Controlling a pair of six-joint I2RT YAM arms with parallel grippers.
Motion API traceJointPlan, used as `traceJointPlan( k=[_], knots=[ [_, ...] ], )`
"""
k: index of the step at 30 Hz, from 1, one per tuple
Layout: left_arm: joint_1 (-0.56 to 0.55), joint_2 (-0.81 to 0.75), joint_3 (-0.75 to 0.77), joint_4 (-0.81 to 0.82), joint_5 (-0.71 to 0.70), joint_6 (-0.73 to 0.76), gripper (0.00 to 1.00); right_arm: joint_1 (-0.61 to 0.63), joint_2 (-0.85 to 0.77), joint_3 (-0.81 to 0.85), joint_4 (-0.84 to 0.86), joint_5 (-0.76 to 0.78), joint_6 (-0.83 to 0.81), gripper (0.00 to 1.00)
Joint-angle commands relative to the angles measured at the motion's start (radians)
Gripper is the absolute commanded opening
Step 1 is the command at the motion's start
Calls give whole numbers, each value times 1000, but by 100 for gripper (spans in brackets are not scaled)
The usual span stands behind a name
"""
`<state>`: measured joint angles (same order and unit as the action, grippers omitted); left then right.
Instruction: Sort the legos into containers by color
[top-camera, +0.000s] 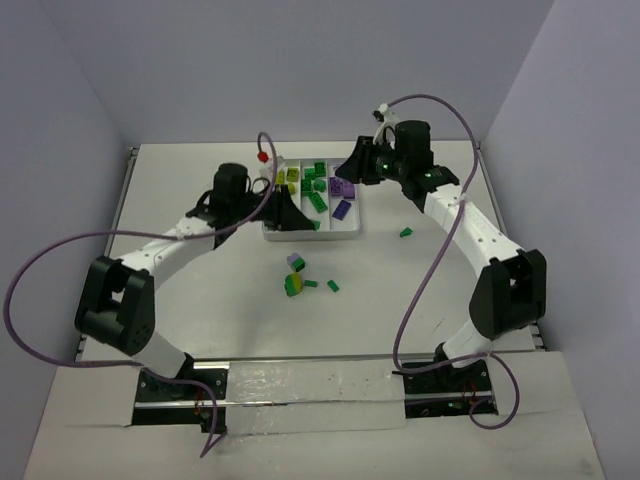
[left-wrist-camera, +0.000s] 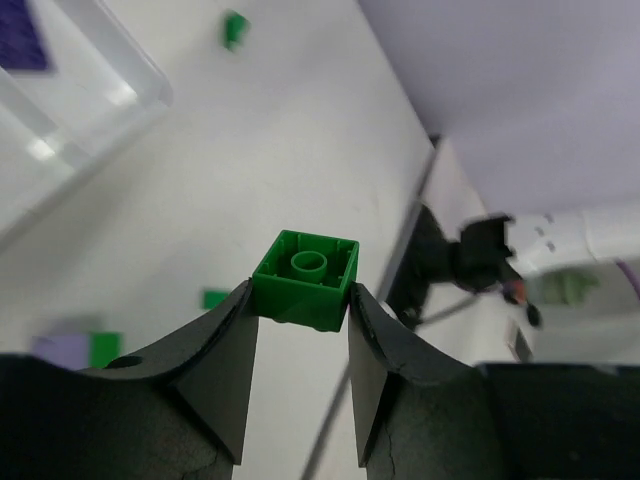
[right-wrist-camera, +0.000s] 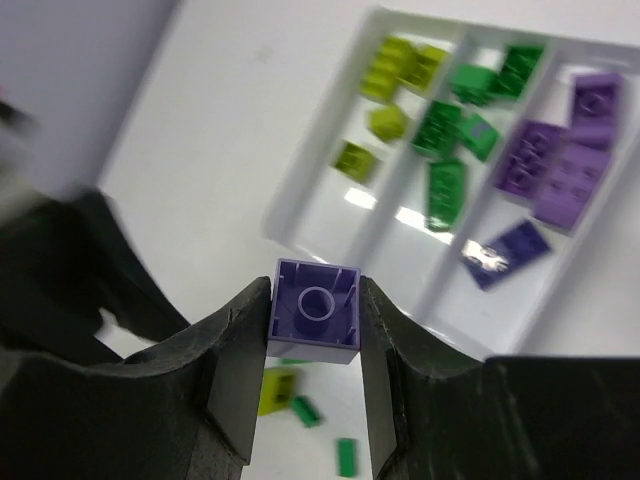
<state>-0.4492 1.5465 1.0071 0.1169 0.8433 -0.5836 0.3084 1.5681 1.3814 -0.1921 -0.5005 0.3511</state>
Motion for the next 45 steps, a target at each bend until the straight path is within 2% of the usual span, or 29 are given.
traceJointPlan(
  k=[1, 4, 9, 21, 24, 28, 30, 34, 41, 43, 45],
  knots=[
    [3, 162, 314, -456, -351, 335, 1, 25, 68, -11, -52, 201, -154, 0],
    [1, 257, 407, -478, -422, 338, 8, 47, 114, -22, -38, 288, -209, 0],
    [1, 377, 535, -513, -477, 346, 13, 64, 169, -15, -30, 356, -263, 0],
    [-12, 504, 640, -546, -452, 343, 29, 94, 303, 1, -27, 386, -310, 0],
    [-19, 520, 656, -551, -454, 343, 38, 97, 315, -7, -19, 387, -311, 1],
    [-32, 531, 668, -563, -460, 347, 49, 101, 328, -3, -27, 394, -314, 12],
    [-34, 534, 672, -565, -461, 346, 59, 101, 334, 0, -32, 395, -317, 16],
    [-34, 529, 680, -571, -472, 350, 77, 103, 344, 4, -42, 404, -321, 30],
    [-34, 454, 720, -568, -488, 366, 82, 112, 360, 10, -54, 418, -325, 49],
    [-31, 427, 724, -579, -484, 372, 82, 115, 354, 7, -54, 425, -323, 61],
    [-32, 380, 707, -584, -485, 385, 86, 119, 337, 5, -55, 434, -320, 66]
  ],
)
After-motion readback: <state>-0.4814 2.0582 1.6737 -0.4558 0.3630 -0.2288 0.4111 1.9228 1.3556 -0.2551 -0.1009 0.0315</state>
